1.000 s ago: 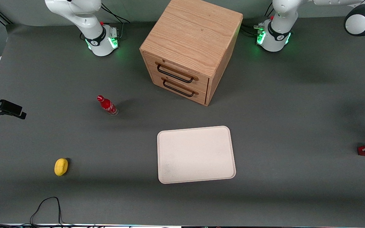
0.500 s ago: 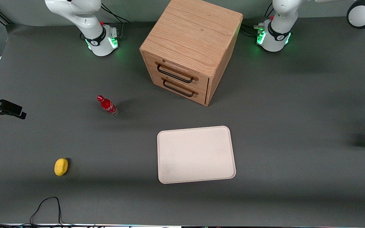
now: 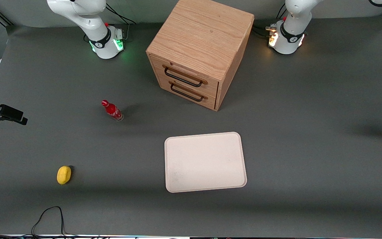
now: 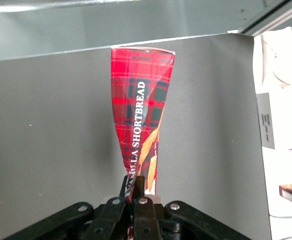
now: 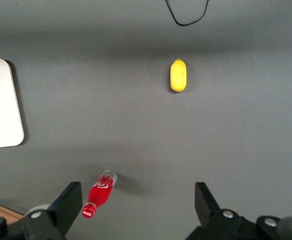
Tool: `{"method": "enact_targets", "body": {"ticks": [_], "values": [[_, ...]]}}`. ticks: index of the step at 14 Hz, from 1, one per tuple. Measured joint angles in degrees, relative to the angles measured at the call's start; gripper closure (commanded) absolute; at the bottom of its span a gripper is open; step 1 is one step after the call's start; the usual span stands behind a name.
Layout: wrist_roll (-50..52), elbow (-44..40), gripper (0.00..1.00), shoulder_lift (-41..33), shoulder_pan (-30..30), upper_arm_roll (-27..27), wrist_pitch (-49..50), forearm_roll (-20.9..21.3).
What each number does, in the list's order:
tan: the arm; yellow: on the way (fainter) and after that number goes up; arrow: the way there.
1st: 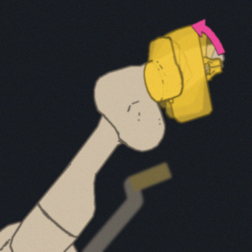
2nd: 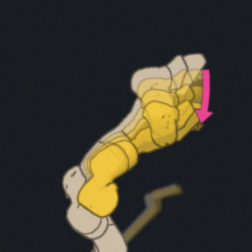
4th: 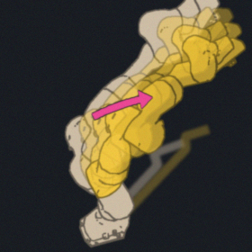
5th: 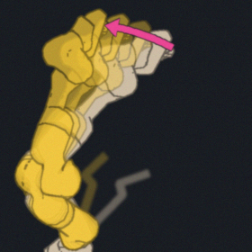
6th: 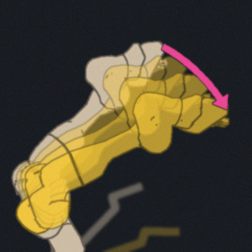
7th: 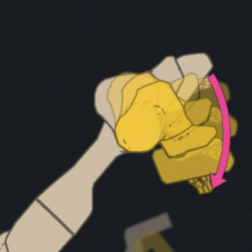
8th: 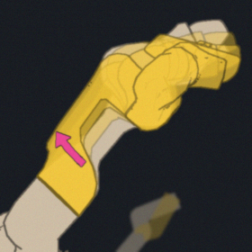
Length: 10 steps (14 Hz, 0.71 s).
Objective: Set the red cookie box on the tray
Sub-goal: 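Carry the held box with the left gripper toward the white tray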
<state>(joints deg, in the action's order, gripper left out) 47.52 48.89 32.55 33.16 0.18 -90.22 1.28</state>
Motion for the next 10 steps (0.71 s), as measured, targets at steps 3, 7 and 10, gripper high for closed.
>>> {"method": "enact_targets", "body": {"ticks": [3, 7, 10], "values": [[-4.24, 0.13, 1.0, -0.99, -1.71, 3.63, 2.31, -0.15], [-4.82, 0.19, 1.0, -1.0, -13.7, 6.21, 6.82, -0.13], [-4.72, 0.32, 1.0, -0.95, -25.4, 6.15, 8.0, 0.36]]}}
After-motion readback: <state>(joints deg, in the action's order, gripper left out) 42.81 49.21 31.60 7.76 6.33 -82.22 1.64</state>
